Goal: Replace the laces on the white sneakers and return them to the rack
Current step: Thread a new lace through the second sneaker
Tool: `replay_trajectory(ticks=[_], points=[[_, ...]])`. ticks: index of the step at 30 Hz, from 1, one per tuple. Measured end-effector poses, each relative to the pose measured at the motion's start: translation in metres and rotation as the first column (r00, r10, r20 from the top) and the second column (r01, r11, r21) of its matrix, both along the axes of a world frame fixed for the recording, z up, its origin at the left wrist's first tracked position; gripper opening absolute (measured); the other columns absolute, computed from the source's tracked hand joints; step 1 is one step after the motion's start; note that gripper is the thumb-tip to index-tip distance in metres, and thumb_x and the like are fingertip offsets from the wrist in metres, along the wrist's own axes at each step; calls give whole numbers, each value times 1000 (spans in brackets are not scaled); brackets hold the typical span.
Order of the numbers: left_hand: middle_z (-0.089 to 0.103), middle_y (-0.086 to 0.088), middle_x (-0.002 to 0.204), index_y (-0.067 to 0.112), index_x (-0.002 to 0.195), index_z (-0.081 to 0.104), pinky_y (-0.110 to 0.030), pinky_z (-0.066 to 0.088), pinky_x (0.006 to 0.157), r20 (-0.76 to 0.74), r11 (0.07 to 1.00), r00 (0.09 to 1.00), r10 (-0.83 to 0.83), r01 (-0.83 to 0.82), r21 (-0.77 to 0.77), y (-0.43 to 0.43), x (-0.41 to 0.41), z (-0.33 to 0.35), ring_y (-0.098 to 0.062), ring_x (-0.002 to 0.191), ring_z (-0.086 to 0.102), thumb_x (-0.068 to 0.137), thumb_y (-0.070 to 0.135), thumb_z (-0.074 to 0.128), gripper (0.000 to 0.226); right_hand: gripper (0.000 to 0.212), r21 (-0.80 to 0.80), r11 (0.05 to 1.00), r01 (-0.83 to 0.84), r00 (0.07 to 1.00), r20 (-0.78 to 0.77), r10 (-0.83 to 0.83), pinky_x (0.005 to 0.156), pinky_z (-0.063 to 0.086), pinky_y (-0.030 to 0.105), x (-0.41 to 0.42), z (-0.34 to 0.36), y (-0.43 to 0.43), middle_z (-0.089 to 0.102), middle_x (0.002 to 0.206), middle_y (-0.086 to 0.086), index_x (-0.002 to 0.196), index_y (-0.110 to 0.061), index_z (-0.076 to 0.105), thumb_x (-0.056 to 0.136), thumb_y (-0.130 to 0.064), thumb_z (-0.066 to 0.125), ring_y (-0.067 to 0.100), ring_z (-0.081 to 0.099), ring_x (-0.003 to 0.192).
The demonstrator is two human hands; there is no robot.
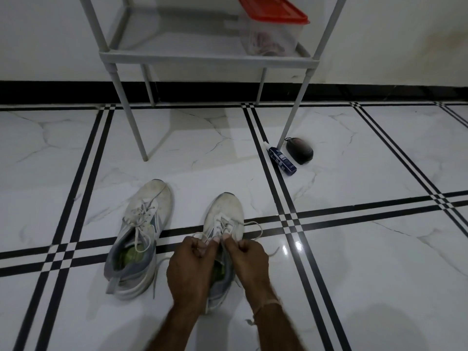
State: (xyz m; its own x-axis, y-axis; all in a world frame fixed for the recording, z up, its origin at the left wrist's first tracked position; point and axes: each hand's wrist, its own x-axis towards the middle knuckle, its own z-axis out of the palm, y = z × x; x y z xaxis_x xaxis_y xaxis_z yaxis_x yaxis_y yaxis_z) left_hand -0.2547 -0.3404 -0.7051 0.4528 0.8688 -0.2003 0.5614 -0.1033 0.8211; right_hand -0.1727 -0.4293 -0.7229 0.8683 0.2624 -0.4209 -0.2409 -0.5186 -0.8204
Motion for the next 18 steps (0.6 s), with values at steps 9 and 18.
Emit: replay_trajectory(ticks=[9,18], points=[[73,-3,78,17,80,69,-46,58,80,263,960,964,-29,100,-260,6,10,-10,-27,81,70,95,26,70,17,22,263,964,39,998,-56,-25,76,62,38,6,9,-1,74,77,6,81,-5,72,93,-23,71,20,70,75],[78,-2,102,14,102,77,-39,56,93,411,762,867,-282,463,-452,28,29,25,-24,104,70,100,26,59,22,21,412,889,-200,975,-2,220,56,49,23,57,88,24,70,80,-1,96,3,76,99,-14,64,8,59,57]])
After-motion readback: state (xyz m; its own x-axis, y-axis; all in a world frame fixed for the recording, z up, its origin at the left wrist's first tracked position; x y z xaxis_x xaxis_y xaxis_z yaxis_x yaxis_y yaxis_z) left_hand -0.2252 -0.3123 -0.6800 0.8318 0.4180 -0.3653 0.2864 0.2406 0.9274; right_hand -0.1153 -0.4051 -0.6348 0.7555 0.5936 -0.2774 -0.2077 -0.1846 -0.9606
